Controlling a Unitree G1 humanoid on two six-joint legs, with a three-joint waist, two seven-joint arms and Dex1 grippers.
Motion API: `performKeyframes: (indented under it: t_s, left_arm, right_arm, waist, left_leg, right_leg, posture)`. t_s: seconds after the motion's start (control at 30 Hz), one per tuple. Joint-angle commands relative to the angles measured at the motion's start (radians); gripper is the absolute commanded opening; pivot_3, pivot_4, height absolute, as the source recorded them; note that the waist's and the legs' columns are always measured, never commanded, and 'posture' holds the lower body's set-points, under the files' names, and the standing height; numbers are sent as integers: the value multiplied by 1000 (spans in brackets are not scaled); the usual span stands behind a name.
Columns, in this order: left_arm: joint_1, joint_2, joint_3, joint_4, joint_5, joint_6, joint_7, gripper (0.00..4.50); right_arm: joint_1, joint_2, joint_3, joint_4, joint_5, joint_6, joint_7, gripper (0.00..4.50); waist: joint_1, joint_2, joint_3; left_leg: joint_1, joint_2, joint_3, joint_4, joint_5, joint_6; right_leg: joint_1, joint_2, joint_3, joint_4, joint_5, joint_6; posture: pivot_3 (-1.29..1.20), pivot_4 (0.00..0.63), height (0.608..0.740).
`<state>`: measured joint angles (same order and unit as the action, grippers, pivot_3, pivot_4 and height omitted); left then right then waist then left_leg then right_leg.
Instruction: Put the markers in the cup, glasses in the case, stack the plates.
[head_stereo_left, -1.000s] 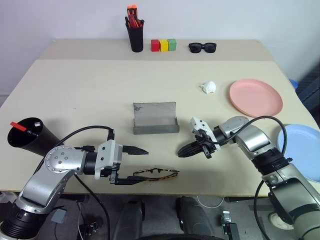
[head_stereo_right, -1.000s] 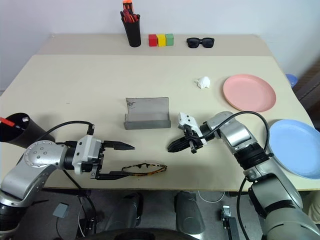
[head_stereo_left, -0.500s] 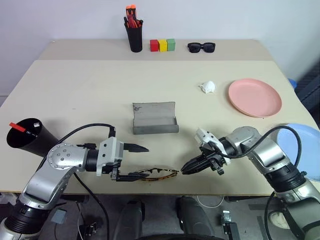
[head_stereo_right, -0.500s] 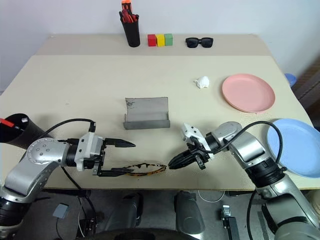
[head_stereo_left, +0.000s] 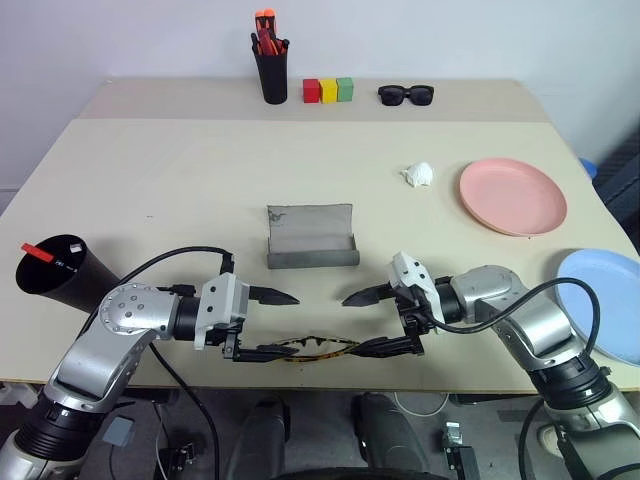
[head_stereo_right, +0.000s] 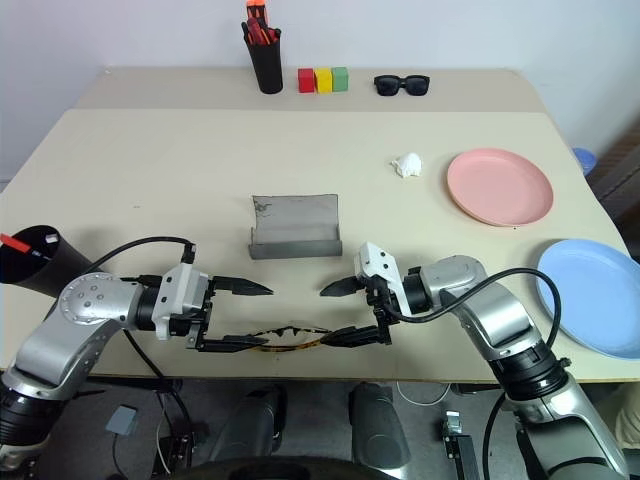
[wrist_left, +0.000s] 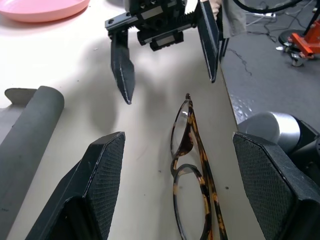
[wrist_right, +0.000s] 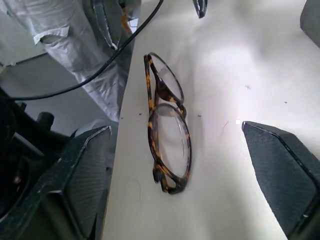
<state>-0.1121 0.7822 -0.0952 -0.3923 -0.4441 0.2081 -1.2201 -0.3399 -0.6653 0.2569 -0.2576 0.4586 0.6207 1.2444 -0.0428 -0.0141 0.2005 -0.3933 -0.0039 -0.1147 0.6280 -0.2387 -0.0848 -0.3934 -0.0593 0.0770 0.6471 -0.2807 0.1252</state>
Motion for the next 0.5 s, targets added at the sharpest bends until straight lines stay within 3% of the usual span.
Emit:
performKeyframes:
  t_s: [0.03,0.5]
  left_arm:
    - [2,4,10,-10,4,-26,-6,3529]
    - [-6,6,6,4,32,-57,-14,3529]
  right_arm:
    - [11,26,-22,-59,30,12,-48,4410]
    - [36,49,8,-39,-4,-31,-106,4410]
  waist:
    - [0,0,0]
    - [0,0,0]
  left_leg:
    - [0,0,0,0,0,0]
    - [0,0,0,0,0,0]
  right_leg:
    - [0,0,0,0,0,0]
    - [0,0,0,0,0,0]
  posture:
    - [0,150,740]
    - [0,150,740]
